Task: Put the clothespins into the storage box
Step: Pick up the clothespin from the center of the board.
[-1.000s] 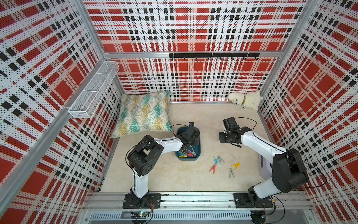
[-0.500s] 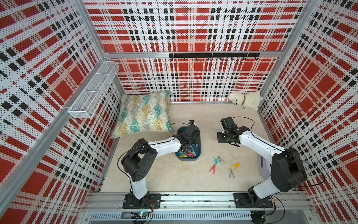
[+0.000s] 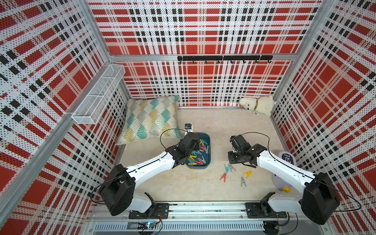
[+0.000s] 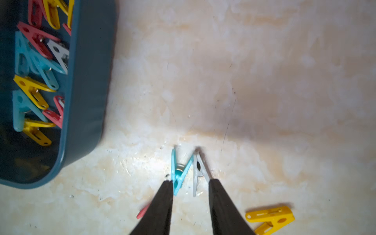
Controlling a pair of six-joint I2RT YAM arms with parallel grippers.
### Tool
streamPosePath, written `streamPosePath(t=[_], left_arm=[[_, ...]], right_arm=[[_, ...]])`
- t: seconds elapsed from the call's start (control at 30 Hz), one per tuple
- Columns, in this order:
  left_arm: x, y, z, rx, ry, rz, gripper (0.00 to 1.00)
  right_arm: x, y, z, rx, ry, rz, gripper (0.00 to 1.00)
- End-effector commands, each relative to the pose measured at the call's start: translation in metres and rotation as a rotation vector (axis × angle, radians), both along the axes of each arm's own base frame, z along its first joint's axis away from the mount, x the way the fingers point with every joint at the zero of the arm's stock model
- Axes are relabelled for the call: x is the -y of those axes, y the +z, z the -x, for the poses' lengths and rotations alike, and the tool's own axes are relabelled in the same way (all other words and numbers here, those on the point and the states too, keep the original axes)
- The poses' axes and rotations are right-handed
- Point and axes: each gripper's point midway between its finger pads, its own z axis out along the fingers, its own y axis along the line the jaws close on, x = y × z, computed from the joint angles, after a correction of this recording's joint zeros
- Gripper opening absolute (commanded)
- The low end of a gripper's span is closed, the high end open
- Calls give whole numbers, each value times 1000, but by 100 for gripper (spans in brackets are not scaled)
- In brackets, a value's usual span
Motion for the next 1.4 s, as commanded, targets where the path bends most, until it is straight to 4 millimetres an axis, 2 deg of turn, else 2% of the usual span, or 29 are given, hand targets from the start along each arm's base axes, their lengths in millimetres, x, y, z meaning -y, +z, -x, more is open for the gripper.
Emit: streamPosePath(t=[0.0, 0.2, 0.33, 0.7, 0.83, 1.0, 1.07, 1.37], left_arm=[[-17, 4, -1, 19, 42, -20, 37], [-28, 0, 1, 11, 46, -16, 37], [-37, 5, 0, 24, 60, -7, 37], [-46, 7, -3, 24, 69, -7, 37], [-49, 10, -3, 29, 74, -2, 37], [-51, 13, -3, 35, 79, 3, 37], [-52, 12, -2, 32, 80, 2, 37], [-56, 16, 0, 38, 91, 3, 37]], right_arm=[[14, -6, 21, -8, -121, -21, 37], [29, -29, 44, -70, -162, 34, 37], [30, -41, 47, -102, -165, 70, 37], [21, -68, 30, -116, -135, 124, 36], [23, -70, 20, -112, -113, 194, 36], [16, -73, 11, -106, -78, 196, 36], [14, -74, 8, -106, -70, 198, 34], [5, -68, 6, -93, -27, 144, 10]])
